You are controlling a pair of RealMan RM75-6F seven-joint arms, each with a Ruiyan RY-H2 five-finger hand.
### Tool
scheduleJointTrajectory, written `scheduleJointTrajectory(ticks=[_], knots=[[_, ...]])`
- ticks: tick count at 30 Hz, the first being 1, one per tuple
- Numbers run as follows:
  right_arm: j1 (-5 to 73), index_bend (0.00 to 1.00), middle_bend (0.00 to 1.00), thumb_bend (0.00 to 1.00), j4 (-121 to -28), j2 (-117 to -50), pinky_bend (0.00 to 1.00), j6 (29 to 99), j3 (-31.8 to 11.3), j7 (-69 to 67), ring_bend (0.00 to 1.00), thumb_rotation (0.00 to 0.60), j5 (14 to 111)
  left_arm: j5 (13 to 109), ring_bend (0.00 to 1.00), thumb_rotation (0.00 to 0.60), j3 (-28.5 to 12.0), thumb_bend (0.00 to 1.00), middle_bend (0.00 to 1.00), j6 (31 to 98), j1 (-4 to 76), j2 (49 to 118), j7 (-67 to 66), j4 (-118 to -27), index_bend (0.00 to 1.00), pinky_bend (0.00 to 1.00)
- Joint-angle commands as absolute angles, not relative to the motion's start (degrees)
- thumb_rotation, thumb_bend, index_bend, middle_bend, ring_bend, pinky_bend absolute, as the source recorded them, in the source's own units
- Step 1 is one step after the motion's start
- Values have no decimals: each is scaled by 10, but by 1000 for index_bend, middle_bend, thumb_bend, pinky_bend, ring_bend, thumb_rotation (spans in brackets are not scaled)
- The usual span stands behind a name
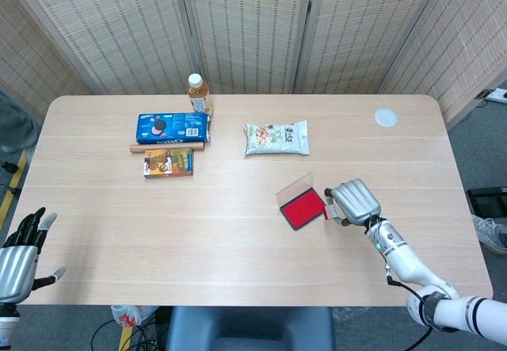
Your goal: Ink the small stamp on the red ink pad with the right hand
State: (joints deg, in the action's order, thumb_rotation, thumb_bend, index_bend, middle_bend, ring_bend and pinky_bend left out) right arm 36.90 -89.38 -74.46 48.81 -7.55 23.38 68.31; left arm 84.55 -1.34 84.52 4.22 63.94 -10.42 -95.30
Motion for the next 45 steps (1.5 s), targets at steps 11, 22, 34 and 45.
scheduleJointTrajectory(ticks=[11, 22, 34, 45], knots=[[471, 899, 967, 285, -874, -781, 709, 408, -99, 303, 738, 600, 473, 855, 0, 600, -9, 102, 0, 852, 39, 635, -95, -956, 39, 269], [529, 904, 1000, 302, -832, -825, 763, 407, -76, 332, 825, 600, 398, 860, 0, 600, -8, 102, 0, 854, 37, 630, -88, -962, 39, 269], [552, 904, 1000, 303, -814, -842, 770, 418, -52, 336, 834, 600, 373, 859, 0, 600, -8, 102, 0, 853, 37, 630, -88, -964, 39, 269], [565, 904, 1000, 303, -779, -866, 770, 414, -40, 331, 834, 600, 361, 866, 0, 600, -5, 102, 0, 860, 32, 622, -77, -970, 49, 269]])
